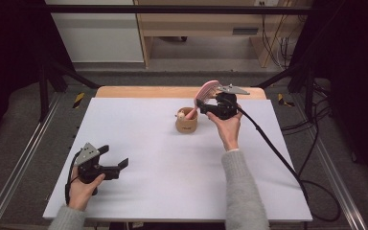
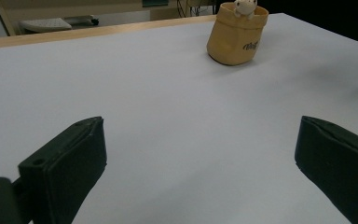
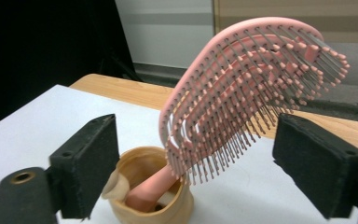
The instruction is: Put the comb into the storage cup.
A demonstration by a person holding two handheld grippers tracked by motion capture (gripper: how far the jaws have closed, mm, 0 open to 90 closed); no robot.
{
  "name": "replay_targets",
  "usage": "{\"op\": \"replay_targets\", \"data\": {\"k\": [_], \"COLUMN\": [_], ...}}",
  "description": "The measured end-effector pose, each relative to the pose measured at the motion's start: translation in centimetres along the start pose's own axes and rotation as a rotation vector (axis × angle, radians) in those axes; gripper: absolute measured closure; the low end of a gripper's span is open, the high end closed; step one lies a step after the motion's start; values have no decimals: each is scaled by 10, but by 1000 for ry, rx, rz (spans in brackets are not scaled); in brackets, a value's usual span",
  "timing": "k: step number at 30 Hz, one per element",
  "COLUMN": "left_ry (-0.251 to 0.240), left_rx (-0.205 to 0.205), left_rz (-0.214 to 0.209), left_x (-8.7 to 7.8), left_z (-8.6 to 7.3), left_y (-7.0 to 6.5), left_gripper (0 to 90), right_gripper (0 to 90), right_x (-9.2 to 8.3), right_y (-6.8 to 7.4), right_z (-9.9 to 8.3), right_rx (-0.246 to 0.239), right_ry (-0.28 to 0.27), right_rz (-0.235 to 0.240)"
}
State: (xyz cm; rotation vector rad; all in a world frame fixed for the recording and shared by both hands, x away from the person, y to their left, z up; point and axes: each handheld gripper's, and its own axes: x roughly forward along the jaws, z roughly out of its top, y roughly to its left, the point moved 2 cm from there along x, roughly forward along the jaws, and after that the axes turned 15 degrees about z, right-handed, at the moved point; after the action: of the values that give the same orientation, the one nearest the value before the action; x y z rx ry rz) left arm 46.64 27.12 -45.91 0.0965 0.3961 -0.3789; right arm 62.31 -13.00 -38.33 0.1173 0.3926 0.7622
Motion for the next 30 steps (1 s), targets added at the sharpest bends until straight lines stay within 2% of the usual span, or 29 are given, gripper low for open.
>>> {"op": "replay_targets", "data": {"k": [3,5,12,19,26,30], "left_ry": [-2,-1,-4,-9,-9,-11], "left_rx": [-1,-2,-5,-4,-5,-5], "left_rz": [-1,-2,-6,-10,-11,-12], "left_x": [0,0,1,0,0,1], "left_z": [0,0,0,0,0,0], "left_y": [0,-1,-1,-1,-2,-2], "left_gripper": [21,21,19,18,18,18], "right_gripper": [90,79,31,21,18,10], "right_x": [-6,-10,-24,-40,-58,-70], "right_y": [4,7,17,28,35,37], "right_z": [-1,-3,-6,-10,-16,-21], "right_rx": [-21,-46,-51,-60,-80,-108], "right_ry": [1,3,-28,-54,-61,-57], "right_rz": [23,16,76,144,186,212]}}
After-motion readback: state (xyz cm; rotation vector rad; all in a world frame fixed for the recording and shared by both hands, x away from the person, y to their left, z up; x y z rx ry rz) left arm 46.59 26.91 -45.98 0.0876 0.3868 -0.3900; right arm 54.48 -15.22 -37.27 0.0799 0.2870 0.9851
